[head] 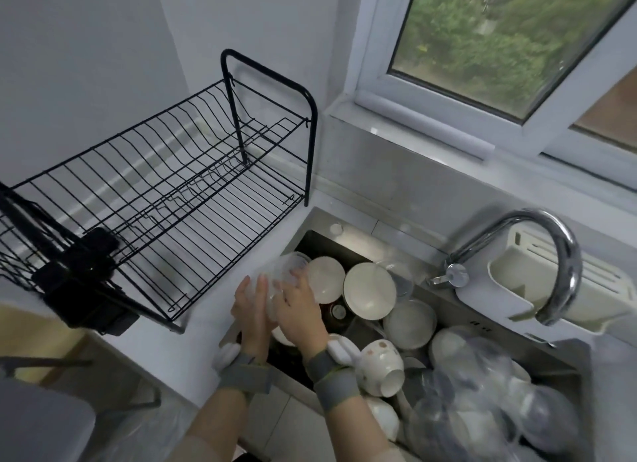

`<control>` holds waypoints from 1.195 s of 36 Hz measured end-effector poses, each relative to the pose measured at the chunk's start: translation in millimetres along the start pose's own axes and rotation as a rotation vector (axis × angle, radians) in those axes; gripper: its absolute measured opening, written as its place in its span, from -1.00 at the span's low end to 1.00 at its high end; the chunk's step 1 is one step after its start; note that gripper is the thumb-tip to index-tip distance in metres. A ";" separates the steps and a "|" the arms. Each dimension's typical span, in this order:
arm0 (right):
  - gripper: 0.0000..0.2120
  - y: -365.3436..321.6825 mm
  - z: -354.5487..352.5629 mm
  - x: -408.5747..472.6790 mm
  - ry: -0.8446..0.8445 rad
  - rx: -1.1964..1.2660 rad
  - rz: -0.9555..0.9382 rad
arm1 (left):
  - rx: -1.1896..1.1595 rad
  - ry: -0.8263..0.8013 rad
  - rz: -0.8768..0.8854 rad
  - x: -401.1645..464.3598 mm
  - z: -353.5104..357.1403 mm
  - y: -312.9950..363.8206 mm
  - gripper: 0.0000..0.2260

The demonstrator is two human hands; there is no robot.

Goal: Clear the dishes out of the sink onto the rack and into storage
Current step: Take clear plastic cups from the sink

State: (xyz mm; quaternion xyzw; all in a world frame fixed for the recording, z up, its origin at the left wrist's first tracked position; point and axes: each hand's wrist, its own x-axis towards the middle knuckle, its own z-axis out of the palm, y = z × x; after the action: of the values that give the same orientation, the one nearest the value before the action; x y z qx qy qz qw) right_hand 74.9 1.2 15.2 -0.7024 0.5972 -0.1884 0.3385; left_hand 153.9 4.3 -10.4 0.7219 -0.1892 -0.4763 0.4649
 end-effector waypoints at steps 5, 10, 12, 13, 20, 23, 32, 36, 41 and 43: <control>-0.63 -2.3 -9.1 -2.8 -0.185 0.181 0.177 | -0.006 -0.029 -0.024 -1.4 -1.0 -0.2 -0.37; -0.66 -3.7 -22.4 3.9 -0.347 0.229 0.235 | -0.104 0.054 -0.115 1.7 12.1 3.4 -0.35; -0.64 -4.5 -24.8 4.9 -0.374 0.233 0.242 | -0.072 0.111 -0.135 4.4 18.5 3.8 -0.40; -0.63 -5.9 -24.8 5.3 -0.386 0.239 0.243 | -0.026 0.084 -0.127 5.7 17.1 1.5 -0.38; -0.68 -3.0 -20.5 1.8 -0.327 0.303 0.253 | 0.081 0.021 -0.056 5.1 5.5 -7.5 -0.39; -0.55 5.1 -21.2 0.0 -0.292 0.335 0.237 | 0.123 0.018 -0.008 2.1 6.9 -7.4 -0.43; -0.67 48.0 -50.3 0.3 0.663 0.389 0.387 | -0.064 -0.047 -0.016 4.7 8.8 -6.3 -0.49; -0.46 88.2 -71.4 -0.4 0.831 0.354 0.824 | -0.110 -0.073 -0.081 7.9 6.6 -9.2 -0.53; -0.04 121.3 -81.3 -2.0 0.682 0.344 0.843 | -0.209 -0.165 -0.103 5.4 9.7 -9.4 -0.57; 0.05 129.4 -82.8 -1.9 0.633 0.383 0.804 | -0.207 -0.176 -0.101 4.6 11.9 -10.2 -0.57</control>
State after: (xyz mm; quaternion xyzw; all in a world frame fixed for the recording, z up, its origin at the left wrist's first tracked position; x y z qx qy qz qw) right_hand -73.0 -25.2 -17.2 -0.2536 0.8463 -0.3516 0.3095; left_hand 144.1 0.3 -22.8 0.6341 -0.1424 -0.5774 0.4942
